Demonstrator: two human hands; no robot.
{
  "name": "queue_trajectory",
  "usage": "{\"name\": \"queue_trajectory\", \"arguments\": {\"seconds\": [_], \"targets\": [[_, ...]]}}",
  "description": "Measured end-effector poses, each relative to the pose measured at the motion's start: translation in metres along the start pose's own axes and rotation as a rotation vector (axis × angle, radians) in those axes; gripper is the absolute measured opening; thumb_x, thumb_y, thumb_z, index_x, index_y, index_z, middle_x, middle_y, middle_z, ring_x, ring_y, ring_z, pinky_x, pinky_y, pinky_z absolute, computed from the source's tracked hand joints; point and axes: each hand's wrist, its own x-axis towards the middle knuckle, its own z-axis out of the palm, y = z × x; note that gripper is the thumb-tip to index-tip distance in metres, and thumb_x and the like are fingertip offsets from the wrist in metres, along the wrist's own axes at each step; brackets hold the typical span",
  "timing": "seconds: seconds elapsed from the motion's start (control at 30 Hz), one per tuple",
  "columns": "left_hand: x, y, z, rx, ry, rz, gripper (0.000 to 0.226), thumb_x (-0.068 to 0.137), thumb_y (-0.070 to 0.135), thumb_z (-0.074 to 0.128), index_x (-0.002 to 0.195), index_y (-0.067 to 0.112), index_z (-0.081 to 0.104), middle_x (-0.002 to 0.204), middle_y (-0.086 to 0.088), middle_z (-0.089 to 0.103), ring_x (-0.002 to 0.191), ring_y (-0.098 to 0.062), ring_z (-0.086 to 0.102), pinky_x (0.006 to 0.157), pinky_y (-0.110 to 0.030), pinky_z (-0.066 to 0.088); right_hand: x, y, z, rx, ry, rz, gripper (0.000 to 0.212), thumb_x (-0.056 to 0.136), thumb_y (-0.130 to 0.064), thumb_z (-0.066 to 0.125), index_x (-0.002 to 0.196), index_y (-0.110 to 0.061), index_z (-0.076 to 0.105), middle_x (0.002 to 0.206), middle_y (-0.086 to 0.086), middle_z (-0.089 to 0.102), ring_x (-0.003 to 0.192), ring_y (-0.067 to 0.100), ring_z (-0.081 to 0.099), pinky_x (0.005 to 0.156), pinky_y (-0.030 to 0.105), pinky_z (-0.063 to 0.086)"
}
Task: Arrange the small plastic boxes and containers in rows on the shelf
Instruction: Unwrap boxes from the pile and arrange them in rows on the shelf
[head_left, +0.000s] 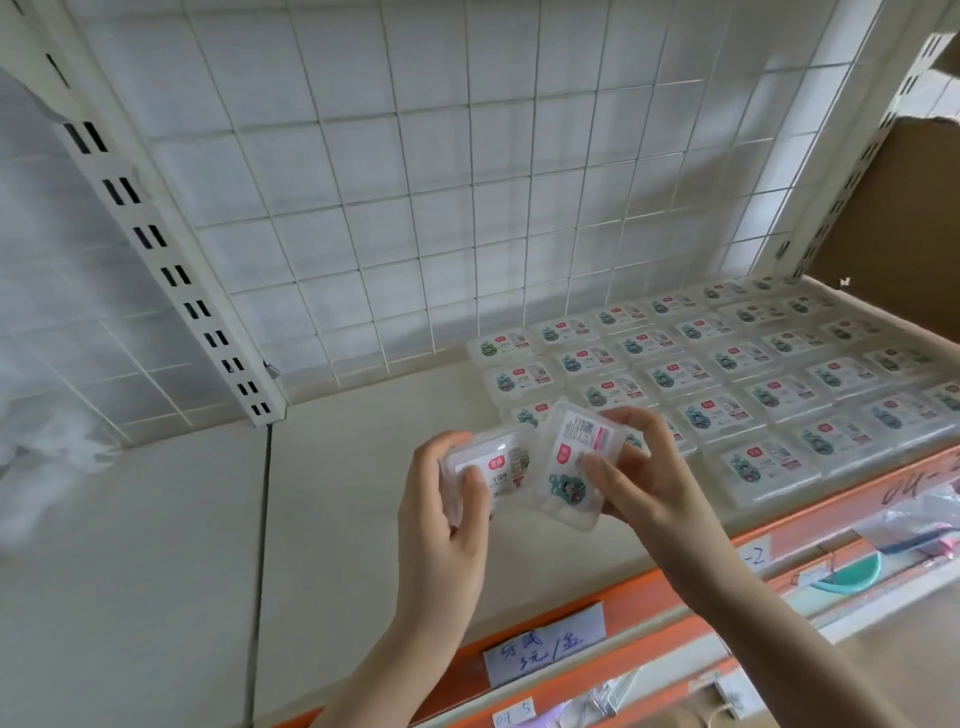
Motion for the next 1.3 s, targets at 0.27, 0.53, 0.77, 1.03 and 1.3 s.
{"name": "queue_trajectory", "arguments": {"seconds": [0.27, 0.53, 0.77, 1.03, 1.3], "targets": [[0.000, 0.005, 0.019, -0.128, 0.022, -0.051, 0.019, 0.087, 0.039, 0.048, 0.105, 0.045, 0.051, 0.108, 0.020, 0.058, 0.104, -0.007, 0.060, 0.064, -0.018, 0.054, -0.008, 0.002, -0.024, -0.132, 0.186, -0.065, 0.031, 0.087, -0.007, 0.059, 0.110, -0.020, 0.045, 0.103, 0.011, 0.061, 0.089, 0.015, 0.068, 0.072, 0.034, 0.058], [0.000, 0.011, 0.034, -0.174, 0.020, -0.061, 0.018, 0.087, 0.025, 0.046, 0.103, 0.033, 0.050, 0.110, 0.006, 0.057, 0.107, -0.006, 0.057, 0.062, -0.008, 0.048, -0.018, 0.003, -0.059, -0.508, 0.266, -0.091, 0.048, 0.088, -0.010, 0.060, 0.111, -0.046, 0.038, 0.101, -0.009, 0.059, 0.089, 0.011, 0.067, 0.076, 0.039, 0.057], [0.000, 0.005, 0.036, -0.158, 0.015, -0.057, 0.021, 0.087, 0.035, 0.049, 0.099, 0.052, 0.052, 0.106, 0.019, 0.061, 0.099, -0.003, 0.061, 0.065, -0.011, 0.050, -0.028, 0.005, -0.075, -0.936, 0.210, -0.052, 0.049, 0.089, -0.027, 0.060, 0.134, -0.031, 0.040, 0.118, -0.012, 0.045, 0.093, 0.007, 0.057, 0.079, 0.028, 0.053], [-0.002, 0.007, 0.037, -0.133, -0.002, -0.036, 0.020, 0.083, 0.043, 0.046, 0.099, 0.053, 0.051, 0.104, 0.022, 0.061, 0.094, -0.001, 0.061, 0.065, -0.009, 0.048, -0.028, 0.006, -0.082, -1.350, 0.247, -0.176, 0.046, 0.084, -0.049, 0.050, 0.122, -0.022, 0.051, 0.112, -0.002, 0.054, 0.080, 0.017, 0.062, 0.044, 0.026, 0.046], [-0.007, 0.009, 0.036, -0.080, 0.010, -0.118, 0.018, 0.086, 0.029, 0.050, 0.103, 0.033, 0.054, 0.103, 0.006, 0.065, 0.087, -0.009, 0.067, 0.046, -0.018, 0.050, -0.020, 0.021, -0.093, -1.345, -0.047, -0.372, 0.040, 0.085, -0.055, 0.044, 0.117, -0.033, 0.054, 0.118, -0.012, 0.052, 0.108, 0.011, 0.047, 0.084, 0.029, 0.047]]}}
